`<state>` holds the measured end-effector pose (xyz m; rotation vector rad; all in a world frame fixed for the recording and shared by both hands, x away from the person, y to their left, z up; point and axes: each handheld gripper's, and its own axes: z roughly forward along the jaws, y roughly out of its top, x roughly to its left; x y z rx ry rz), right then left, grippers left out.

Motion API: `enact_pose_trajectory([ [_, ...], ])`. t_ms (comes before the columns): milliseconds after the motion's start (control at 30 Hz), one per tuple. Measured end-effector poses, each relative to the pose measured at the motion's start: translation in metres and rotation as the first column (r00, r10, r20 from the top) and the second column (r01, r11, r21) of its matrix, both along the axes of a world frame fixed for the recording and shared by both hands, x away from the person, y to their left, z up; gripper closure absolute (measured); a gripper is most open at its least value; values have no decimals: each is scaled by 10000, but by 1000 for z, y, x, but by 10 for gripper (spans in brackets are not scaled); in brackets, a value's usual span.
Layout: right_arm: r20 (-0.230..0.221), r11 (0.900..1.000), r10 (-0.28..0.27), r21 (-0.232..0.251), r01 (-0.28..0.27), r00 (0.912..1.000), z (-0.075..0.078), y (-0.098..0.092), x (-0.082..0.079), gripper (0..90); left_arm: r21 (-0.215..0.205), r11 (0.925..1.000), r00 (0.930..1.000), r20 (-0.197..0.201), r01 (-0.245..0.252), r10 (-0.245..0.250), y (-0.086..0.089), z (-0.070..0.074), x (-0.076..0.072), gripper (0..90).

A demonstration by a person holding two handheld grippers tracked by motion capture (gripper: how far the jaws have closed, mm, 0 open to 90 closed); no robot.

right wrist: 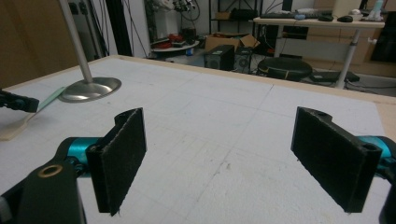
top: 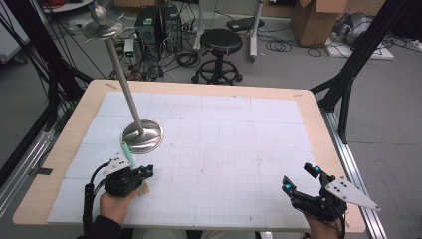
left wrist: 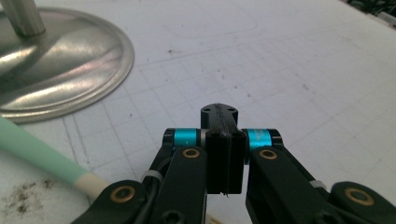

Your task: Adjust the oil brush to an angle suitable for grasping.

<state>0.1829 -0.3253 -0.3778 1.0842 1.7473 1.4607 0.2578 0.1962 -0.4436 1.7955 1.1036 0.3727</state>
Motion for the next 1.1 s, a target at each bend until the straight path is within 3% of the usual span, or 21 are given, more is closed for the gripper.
enact_pose_trajectory([
  [100,-4,10000,19,3,-19,10000,0,1,0,171,444,9990,9991,-414,3,16,0,-4,4,896],
  [267,-27,10000,12,-38,-13,10000,0,1,1,171,762,9970,9963,-854,156,-91,0,-7,4,896],
  [567,23,10000,-22,39,22,10000,1,0,-1,172,691,9973,9936,-1120,244,-165,5,-7,-2,896],
  [867,103,10000,-53,78,52,9999,2,-3,-2,172,580,9978,9849,-1720,312,-208,27,-3,-12,895],
  [1100,105,10000,-45,40,44,9999,2,0,-2,172,665,9976,9790,-2038,199,-59,64,0,-24,894],
])
